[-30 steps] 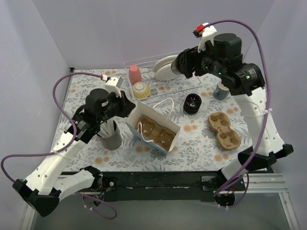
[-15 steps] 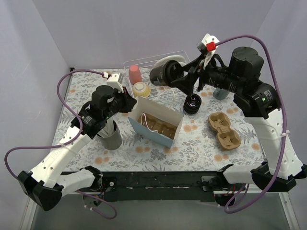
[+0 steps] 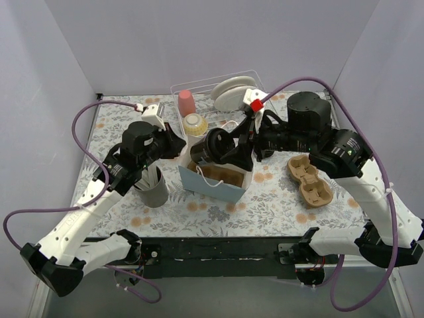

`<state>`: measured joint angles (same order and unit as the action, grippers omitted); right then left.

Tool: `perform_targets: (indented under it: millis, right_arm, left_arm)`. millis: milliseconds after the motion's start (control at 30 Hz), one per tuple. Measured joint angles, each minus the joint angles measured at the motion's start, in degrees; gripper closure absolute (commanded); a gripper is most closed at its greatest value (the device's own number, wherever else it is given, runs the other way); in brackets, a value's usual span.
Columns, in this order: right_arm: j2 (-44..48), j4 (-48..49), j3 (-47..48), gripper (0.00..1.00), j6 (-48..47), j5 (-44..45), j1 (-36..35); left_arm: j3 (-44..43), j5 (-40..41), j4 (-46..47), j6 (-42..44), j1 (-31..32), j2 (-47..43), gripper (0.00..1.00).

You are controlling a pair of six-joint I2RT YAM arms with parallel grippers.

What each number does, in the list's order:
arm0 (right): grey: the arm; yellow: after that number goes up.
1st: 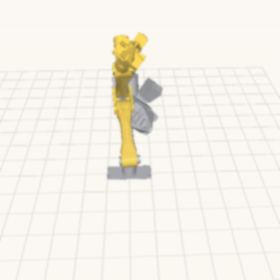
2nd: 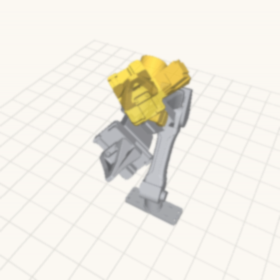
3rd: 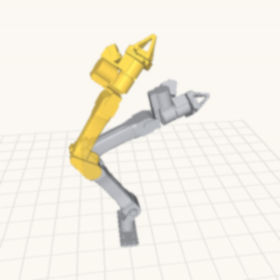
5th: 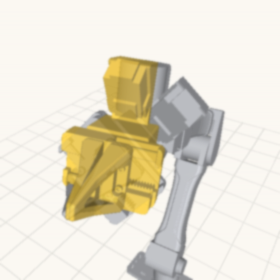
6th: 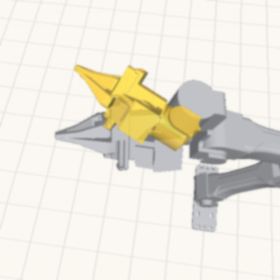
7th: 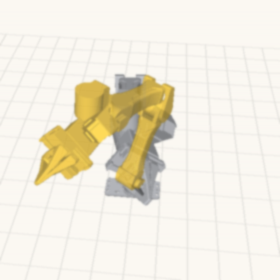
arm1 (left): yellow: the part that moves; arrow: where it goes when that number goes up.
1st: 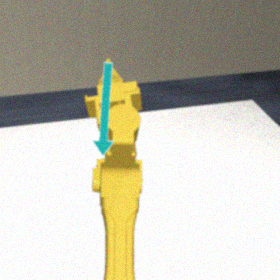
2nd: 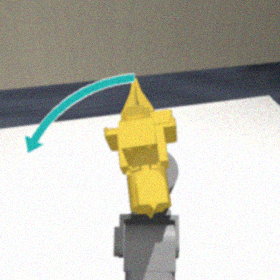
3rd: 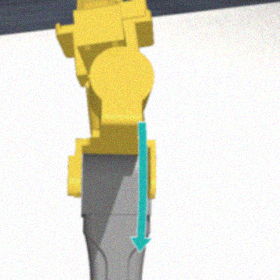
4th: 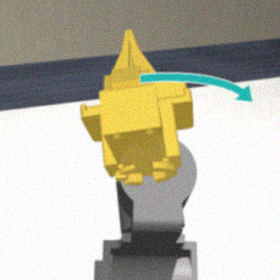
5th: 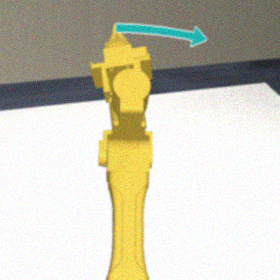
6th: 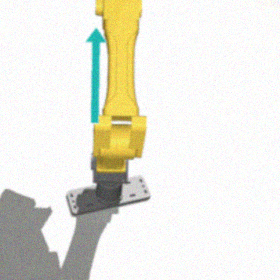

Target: Pack the takeout coffee

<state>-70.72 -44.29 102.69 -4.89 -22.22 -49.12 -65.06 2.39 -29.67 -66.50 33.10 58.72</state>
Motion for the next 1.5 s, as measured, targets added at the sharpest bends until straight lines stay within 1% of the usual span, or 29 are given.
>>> perform_targets:
  millis: [133, 367, 400, 500, 533, 600, 633, 667, 733, 833, 1000, 1133, 1300, 1400, 1433, 1500]
  right_arm:
    - [0.76, -2.21, -2.93, 0.46, -1.4, 4.92, -1.79]
    - [0.96, -2.21, -6.54, 0.46, -1.9, 11.19, -2.4]
    - [1.01, -2.14, -7.02, 0.47, -2.01, 11.63, -2.4]
    - [1.77, -1.16, -10.36, 0.47, -2.29, 12.44, -2.89]
    - [2.08, -1.18, -11.74, 0.47, -2.47, 12.83, -3.19]
    - [2.45, -1.31, -13.7, 0.48, -2.75, 13.44, -3.82]
    - [2.45, -1.57, -14.19, 0.47, -2.86, 13.77, -4.04]
    - [2.43, -1.84, -14.36, 0.48, -2.91, 14.05, -4.28]
    - [2.43, -2.34, -14.36, 0.48, -2.91, 14.58, -4.83]
    - [2.4, -2.38, -14.36, 0.48, -2.84, 15.17, -6.29]
    - [2.43, -2.69, -14.45, 0.48, -2.4, 16.9, -9.94]
    - [2.45, -2.93, -15.39, 0.48, -1.51, 18.69, -12.68]
    - [2.45, -3.85, -15.61, 0.49, -1.09, 20.59, -14.51]
    - [2.56, -4.02, -16.46, 0.49, -1.07, 22.1, -15.19]
    - [2.54, -4.07, -16.79, 0.49, -1.07, 22.34, -15.37]
    - [2.56, -4.17, -17.29, 0.5, -1.07, 22.97, -15.63]
  left_arm:
    - [1.03, -0.02, -0.35, -0.72, 0.0, -2.32, 1.0]
    - [3.39, -0.35, -0.33, -1.49, 0.0, -4.46, 1.0]
    - [3.65, -0.46, -0.42, -1.53, 0.0, -4.66, 0.95]
    - [3.72, -0.92, -0.39, -1.42, 0.0, -4.76, 0.77]
    - [3.69, -1.14, -0.52, -1.38, 0.0, -4.76, 0.68]
    - [2.75, -1.25, -2.36, -0.92, 0.0, -4.37, 0.58]
    - [1.55, -1.27, -4.17, -0.55, 0.0, -3.82, 0.51]
    - [0.48, -1.22, -5.4, -0.26, 0.0, -3.34, 0.5]
    - [-2.6, -1.25, -8.96, 0.42, 0.0, -2.25, 0.5]
    - [-4.94, -1.38, -12.66, 0.33, 0.0, -2.6, 0.49]
    - [-4.48, -4.55, -17.09, -3.23, 0.0, -5.7, 0.49]
    - [-1.31, -6.82, -17.18, -5.57, 0.0, -8.13, 0.48]
    - [-0.11, -7.61, -17.09, -5.66, 0.0, -6.86, 0.49]
    - [-0.09, -7.56, -17.07, -5.11, 0.0, -5.92, 0.53]
    - [0.0, -7.54, -17.07, -4.85, 0.0, -5.88, 0.56]
    - [0.09, -7.5, -17.09, -4.37, 0.0, -5.92, 0.57]
